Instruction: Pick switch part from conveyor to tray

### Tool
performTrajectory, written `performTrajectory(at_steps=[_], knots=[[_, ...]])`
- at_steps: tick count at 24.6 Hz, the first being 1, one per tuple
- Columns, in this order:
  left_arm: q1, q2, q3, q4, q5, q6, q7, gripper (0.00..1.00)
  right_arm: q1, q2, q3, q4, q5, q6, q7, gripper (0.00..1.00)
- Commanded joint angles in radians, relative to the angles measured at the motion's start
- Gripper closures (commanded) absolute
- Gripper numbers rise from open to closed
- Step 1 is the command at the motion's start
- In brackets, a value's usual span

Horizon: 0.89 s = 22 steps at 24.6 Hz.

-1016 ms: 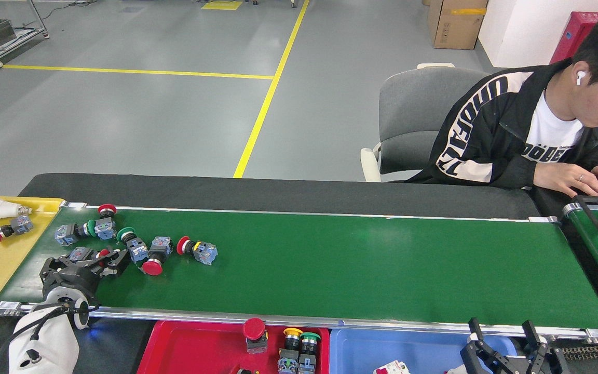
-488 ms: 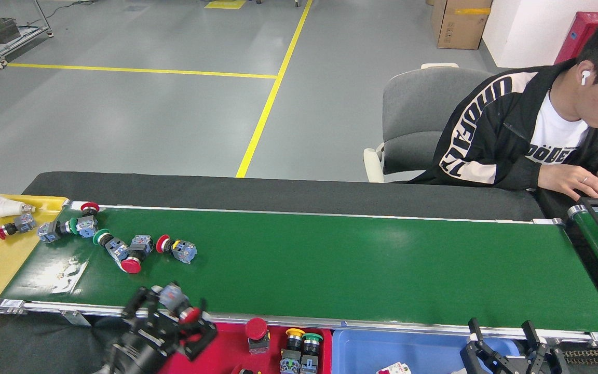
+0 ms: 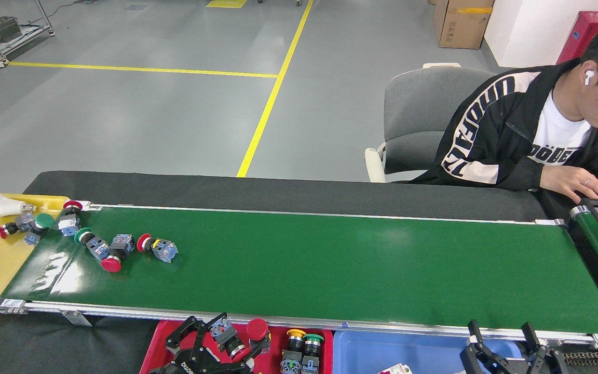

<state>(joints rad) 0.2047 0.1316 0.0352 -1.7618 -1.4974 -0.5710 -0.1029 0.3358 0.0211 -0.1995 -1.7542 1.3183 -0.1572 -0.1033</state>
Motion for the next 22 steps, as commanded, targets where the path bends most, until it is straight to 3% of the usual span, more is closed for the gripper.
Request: performTrajectory(at_steps=[1, 5, 10, 12, 15, 18, 22], knots=[[0.009, -0.015, 0.095, -0.015, 0.031, 0.016, 0.005, 0.0, 0.0, -0.001, -0.001, -0.015, 0.001, -0.002, -0.002, 0.01], [0.012, -0.121, 0.302, -0.01, 0.035, 0.066, -0.081, 0.0, 0.0, -0.003, -0.001, -0.015, -0.001, -0.002, -0.002, 0.01], [-0.007, -0.122, 0.342, -0.001, 0.012, 0.152, -0.095, 0.0, 0.0, -0.009, -0.008, -0.013, -0.005, -0.002, -0.004, 0.01], [-0.076, -0.124, 0.325, 0.064, -0.053, 0.206, -0.095, 0.0, 0.0, -0.01, -0.014, -0.007, -0.007, -0.001, -0.004, 0.01], [-0.249, -0.122, 0.293, 0.262, -0.147, 0.283, -0.095, 0.0, 0.002, -0.026, -0.043, 0.008, -0.011, 0.001, -0.006, 0.01], [-0.396, -0.081, 0.295, 0.461, -0.158, 0.341, -0.092, 0.0, -0.001, -0.026, -0.046, 0.015, -0.013, -0.001, -0.006, 0.01], [-0.418, 0.036, 0.316, 0.588, -0.139, 0.441, -0.087, 0.0, -0.054, -0.038, -0.032, 0.025, -0.013, -0.022, -0.004, 0.01]])
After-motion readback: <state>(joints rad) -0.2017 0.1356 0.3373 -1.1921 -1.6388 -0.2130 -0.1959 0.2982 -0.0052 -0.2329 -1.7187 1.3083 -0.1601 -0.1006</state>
